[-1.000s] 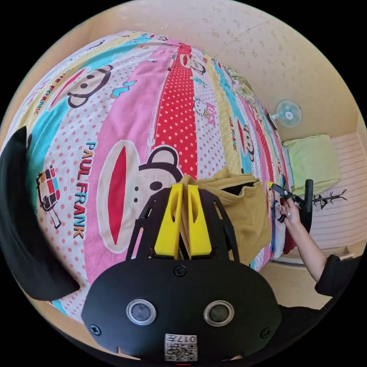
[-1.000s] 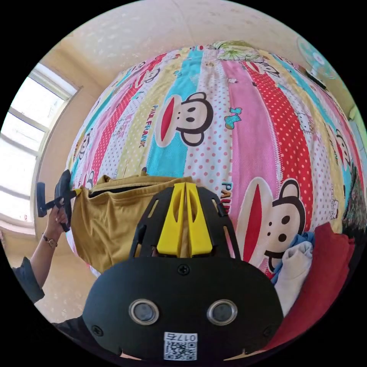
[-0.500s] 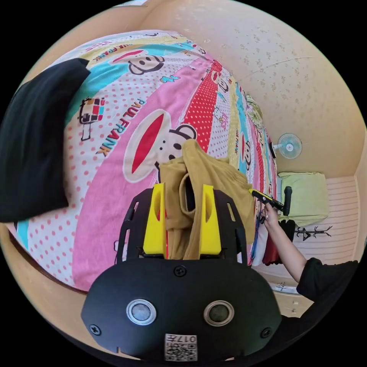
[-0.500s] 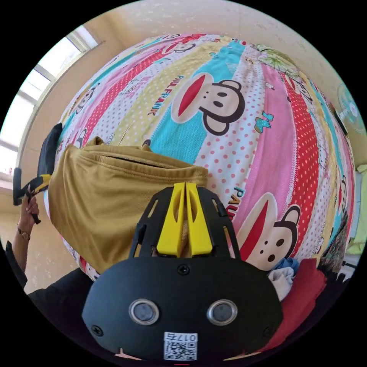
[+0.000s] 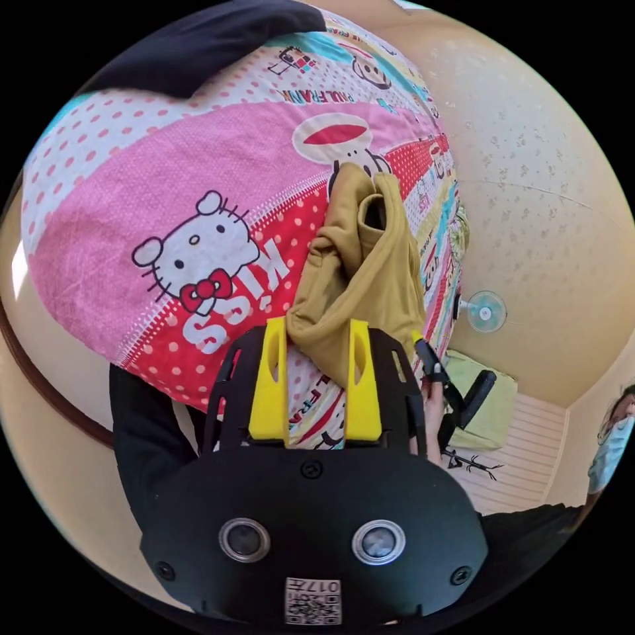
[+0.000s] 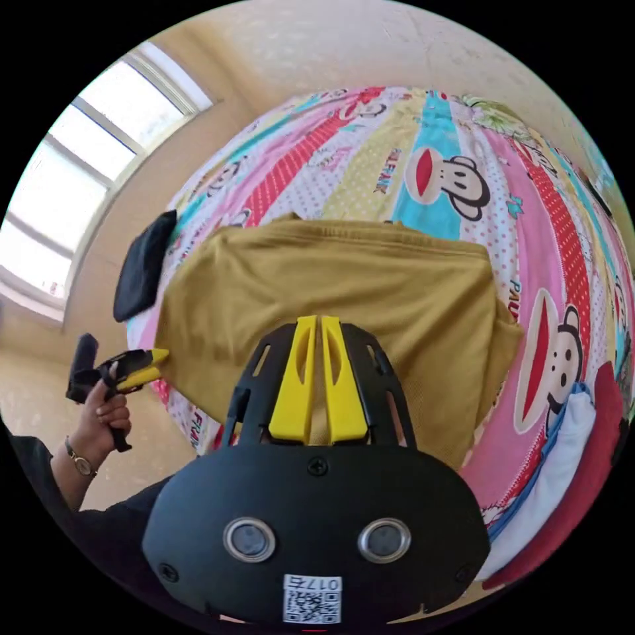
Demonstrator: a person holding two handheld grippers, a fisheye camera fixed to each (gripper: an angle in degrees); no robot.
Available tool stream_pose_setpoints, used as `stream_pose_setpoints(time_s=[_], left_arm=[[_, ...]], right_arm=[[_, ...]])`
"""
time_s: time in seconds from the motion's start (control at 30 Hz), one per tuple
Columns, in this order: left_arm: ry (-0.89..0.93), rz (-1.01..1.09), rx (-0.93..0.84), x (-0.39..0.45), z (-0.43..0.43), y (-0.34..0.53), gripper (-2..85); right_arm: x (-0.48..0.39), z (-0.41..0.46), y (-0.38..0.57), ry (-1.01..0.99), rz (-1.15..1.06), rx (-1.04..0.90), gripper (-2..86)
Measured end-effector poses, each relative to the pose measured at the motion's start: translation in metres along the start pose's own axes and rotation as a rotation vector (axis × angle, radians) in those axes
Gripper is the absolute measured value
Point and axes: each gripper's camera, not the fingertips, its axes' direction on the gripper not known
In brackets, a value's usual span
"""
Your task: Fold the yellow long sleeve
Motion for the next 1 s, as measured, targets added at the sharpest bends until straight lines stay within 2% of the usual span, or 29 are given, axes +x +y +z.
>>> stream_pose_setpoints(time_s=[0.07,0.13,0.2,0.27,0.37,0.5,0.6,0.67,0.73,0.8,0.87,0.93,1.0], left_arm=[[0.168,0.068,0.023,0.026,-0.008,0.007,5.6],[0.213,0.230,0.011,0.075,-0.009,0.020,5.2],[0.176,0.443,-0.042,0.141,0.005,0.045,5.0],[0.191,0.682,-0.164,0.216,0.046,0.089,5.0],[0.283,0.836,-0.328,0.270,0.115,0.142,5.0],[0.233,0.819,-0.500,0.280,0.189,0.175,7.0],[0.213,0.743,-0.350,0.254,0.176,0.171,11.7],[0.052,0.617,-0.194,0.218,0.160,0.152,13.6],[-0.035,0.529,-0.178,0.192,0.164,0.136,16.2],[-0.053,0.462,-0.270,0.170,0.189,0.124,17.7],[0.007,0.392,-0.470,0.153,0.240,0.123,17.4],[-0.004,0.340,-0.468,0.149,0.256,0.126,14.7],[0.063,0.308,-0.489,0.153,0.262,0.127,10.0]], right_arm=[[0.010,-0.008,0.008,-0.034,0.037,0.046,1.7],[0.028,-0.028,0.013,-0.074,0.079,0.010,1.3],[0.056,-0.060,0.041,-0.149,0.161,0.118,1.1],[0.106,-0.085,0.089,-0.250,0.307,0.152,1.1],[0.163,-0.088,0.149,-0.256,0.467,0.048,1.5],[0.211,-0.083,0.209,-0.302,0.582,-0.078,3.7],[0.235,-0.086,0.235,-0.446,0.635,-0.067,7.4],[0.246,-0.088,0.244,-0.586,0.678,0.002,9.4],[0.253,-0.083,0.249,-0.739,0.727,0.071,11.0],[0.256,-0.072,0.252,-0.887,0.788,0.132,12.9],[0.259,-0.053,0.254,-1.045,0.890,0.201,15.4],[0.260,-0.039,0.253,-1.156,0.967,0.259,17.0],[0.260,-0.027,0.249,-1.220,1.032,0.299,18.4]])
